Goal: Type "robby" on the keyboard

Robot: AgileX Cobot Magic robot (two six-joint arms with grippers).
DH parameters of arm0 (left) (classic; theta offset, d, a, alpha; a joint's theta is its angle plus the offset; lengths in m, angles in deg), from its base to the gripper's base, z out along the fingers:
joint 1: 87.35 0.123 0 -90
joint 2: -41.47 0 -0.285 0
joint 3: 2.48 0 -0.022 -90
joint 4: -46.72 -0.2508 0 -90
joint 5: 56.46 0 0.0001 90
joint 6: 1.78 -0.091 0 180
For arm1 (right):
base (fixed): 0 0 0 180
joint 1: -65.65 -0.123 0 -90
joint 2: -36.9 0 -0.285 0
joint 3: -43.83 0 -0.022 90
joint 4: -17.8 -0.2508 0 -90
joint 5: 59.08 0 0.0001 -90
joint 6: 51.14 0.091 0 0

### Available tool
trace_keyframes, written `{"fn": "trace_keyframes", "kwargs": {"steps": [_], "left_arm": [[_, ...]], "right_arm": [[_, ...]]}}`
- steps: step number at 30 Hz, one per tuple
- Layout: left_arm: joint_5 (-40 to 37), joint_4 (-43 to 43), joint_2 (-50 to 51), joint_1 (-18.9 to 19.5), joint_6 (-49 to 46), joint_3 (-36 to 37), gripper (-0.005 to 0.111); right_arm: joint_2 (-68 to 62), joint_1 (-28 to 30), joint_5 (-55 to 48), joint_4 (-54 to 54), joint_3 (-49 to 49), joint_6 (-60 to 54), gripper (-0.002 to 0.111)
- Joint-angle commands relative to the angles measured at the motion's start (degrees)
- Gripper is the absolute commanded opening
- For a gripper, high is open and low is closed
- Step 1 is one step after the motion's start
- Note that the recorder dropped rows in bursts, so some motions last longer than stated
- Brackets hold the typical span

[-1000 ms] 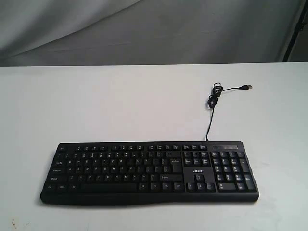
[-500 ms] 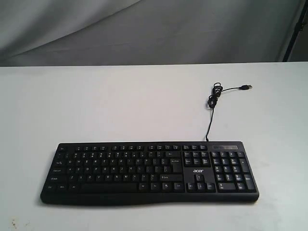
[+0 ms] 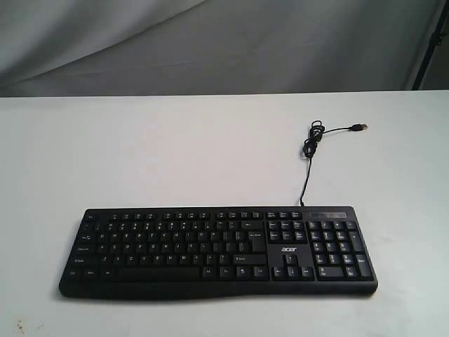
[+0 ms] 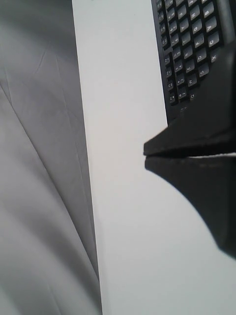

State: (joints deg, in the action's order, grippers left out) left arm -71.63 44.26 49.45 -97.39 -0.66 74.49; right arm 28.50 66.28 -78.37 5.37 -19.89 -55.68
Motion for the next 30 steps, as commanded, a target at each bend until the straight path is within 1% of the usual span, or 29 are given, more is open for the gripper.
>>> {"fn": "trace_keyframes", "kwargs": {"steps": [1, 7, 10, 11, 13, 16, 18, 21, 27, 30], "left_arm": [[0.33, -0.27, -0.2, -0.32, 0.16, 0.25, 0.0], [0.33, -0.27, -0.2, -0.32, 0.16, 0.25, 0.0], [0.33, -0.27, -0.2, -0.32, 0.16, 0.25, 0.0], [0.33, -0.27, -0.2, -0.32, 0.16, 0.25, 0.0], [0.33, -0.27, -0.2, -0.32, 0.16, 0.25, 0.0], [0.33, -0.27, -0.2, -0.32, 0.16, 0.25, 0.0], [0.33, -0.27, -0.2, -0.32, 0.16, 0.25, 0.0], [0.33, -0.27, -0.2, -0.32, 0.16, 0.25, 0.0], [0.33, -0.27, -0.2, -0.32, 0.16, 0.25, 0.0], [0.33, -0.27, -0.2, -0.32, 0.16, 0.25, 0.0]], "right_arm": [[0.61, -0.1, -0.26, 4.45, -4.46, 0.76, 0.0], [0.61, -0.02, 1.98, 4.59, -10.56, 1.37, 0.0], [0.61, -0.02, 4.86, 4.59, -13.5, 1.59, 0.0], [0.61, -0.02, 5.83, 4.59, -13.5, 1.59, 0.0], [0.61, -0.02, 2.75, 5.99, -13.5, 1.59, 0.0], [0.61, -0.02, 1.3, 6.34, -13.5, 1.72, 0.0], [0.61, -0.27, 0.59, 6.43, -13.5, 4.0, 0.0], [0.61, -1.65, 0.27, 6.43, -13.5, 4.54, 0.0], [0.61, -1.79, 0.18, 6.53, -13.5, 4.54, 0.0], [0.61, -1.79, 0.18, 3.07, -13.5, 4.54, 0.0]]}}
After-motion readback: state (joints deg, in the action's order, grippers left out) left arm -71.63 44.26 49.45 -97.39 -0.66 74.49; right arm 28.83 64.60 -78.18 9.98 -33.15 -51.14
